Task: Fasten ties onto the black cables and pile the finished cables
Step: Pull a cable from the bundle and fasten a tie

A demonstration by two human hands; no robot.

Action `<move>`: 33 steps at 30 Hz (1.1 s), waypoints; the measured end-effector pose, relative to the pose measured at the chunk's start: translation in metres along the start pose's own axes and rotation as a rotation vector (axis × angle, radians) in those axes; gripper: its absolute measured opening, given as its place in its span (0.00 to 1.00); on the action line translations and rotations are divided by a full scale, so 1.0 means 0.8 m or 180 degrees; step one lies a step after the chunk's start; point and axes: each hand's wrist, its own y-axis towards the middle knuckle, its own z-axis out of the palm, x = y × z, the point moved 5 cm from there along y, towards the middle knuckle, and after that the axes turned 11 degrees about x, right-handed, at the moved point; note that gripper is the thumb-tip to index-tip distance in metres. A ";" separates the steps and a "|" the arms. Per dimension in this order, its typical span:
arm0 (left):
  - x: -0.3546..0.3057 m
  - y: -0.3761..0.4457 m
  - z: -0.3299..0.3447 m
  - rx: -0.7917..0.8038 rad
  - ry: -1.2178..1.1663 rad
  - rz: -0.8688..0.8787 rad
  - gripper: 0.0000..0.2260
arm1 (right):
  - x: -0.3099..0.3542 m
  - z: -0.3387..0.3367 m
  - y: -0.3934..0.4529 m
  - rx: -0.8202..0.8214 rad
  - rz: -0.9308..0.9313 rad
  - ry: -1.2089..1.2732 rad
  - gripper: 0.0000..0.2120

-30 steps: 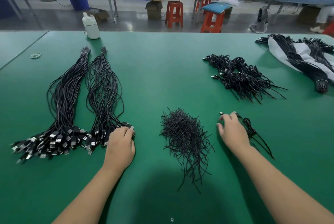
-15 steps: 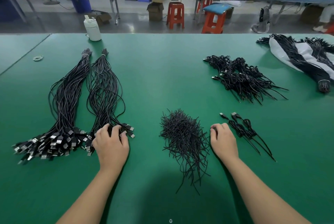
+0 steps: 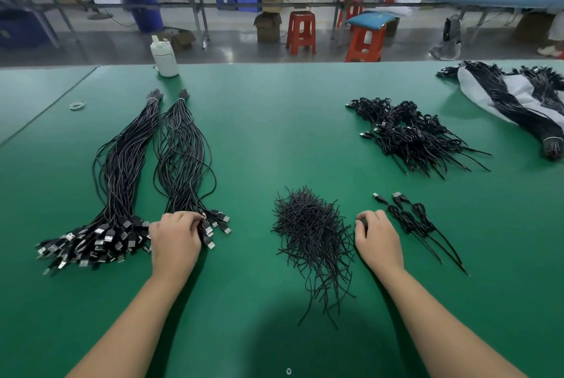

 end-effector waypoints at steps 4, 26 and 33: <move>-0.002 0.008 -0.016 0.0258 0.0064 0.0088 0.06 | 0.001 0.000 -0.001 0.0005 -0.0006 -0.0008 0.08; -0.174 -0.051 -0.051 0.2977 -0.2193 0.1448 0.12 | 0.095 -0.034 -0.040 0.0364 -0.0494 0.1812 0.11; -0.187 -0.010 -0.063 0.1895 -0.4083 0.0597 0.14 | 0.216 -0.040 -0.093 0.1607 -0.1217 0.2935 0.19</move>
